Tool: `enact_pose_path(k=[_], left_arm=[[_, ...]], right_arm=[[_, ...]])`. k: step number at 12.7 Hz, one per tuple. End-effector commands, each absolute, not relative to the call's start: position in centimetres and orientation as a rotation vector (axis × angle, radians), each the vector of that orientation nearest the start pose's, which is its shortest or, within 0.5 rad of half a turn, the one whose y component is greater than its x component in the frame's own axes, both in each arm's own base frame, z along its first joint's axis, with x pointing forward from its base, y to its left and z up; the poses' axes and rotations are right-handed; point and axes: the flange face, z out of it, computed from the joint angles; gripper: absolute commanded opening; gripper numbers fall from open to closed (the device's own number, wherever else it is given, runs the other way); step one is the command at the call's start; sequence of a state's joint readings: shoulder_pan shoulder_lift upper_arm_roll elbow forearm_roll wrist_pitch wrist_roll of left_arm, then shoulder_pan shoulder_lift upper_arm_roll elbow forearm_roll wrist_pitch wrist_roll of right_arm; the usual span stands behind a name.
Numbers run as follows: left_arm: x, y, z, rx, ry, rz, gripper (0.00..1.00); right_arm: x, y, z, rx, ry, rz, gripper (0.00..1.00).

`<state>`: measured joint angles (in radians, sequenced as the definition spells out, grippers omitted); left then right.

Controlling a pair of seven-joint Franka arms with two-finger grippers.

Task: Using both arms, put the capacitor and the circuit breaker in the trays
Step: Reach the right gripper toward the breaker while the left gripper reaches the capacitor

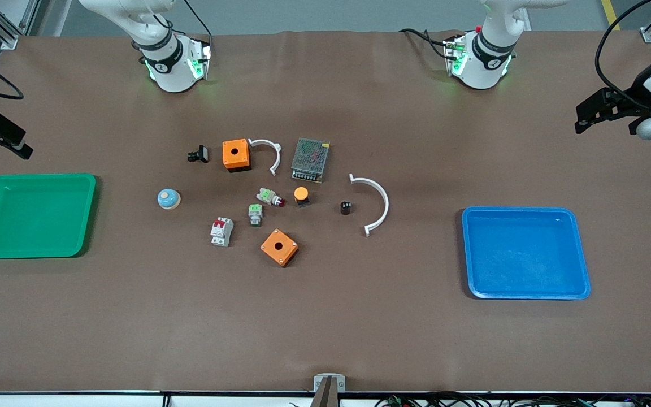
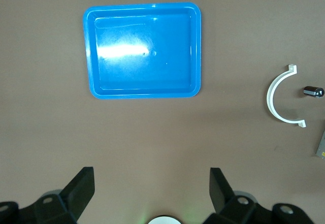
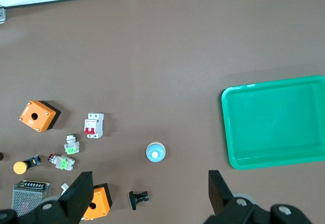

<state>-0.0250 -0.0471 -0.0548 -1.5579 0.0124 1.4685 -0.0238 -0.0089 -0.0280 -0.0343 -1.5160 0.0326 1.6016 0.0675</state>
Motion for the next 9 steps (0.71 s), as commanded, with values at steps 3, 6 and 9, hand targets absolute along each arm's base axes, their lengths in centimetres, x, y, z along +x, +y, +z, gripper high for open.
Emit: enact_pose_path(k=[3,6,9], left_arm=[[53.3,-4.4,65.0,-3.121,0.081,0.068,1.00],[55.2,-7.2,63.4,-3.119,0.153,0.098,1.00],[56.3,-12.5,60.0,-3.115,0.117,0.156,1.00]], right_arm=[[55.2,-2.3,67.3,-3.110,0.171,-0.181,1.00],[55.5,-2.2,66.8,-3.110,0.166,-0.169,1.00],[58.1,-0.3,62.5,-3.099,0.124,-0.063,1.00]])
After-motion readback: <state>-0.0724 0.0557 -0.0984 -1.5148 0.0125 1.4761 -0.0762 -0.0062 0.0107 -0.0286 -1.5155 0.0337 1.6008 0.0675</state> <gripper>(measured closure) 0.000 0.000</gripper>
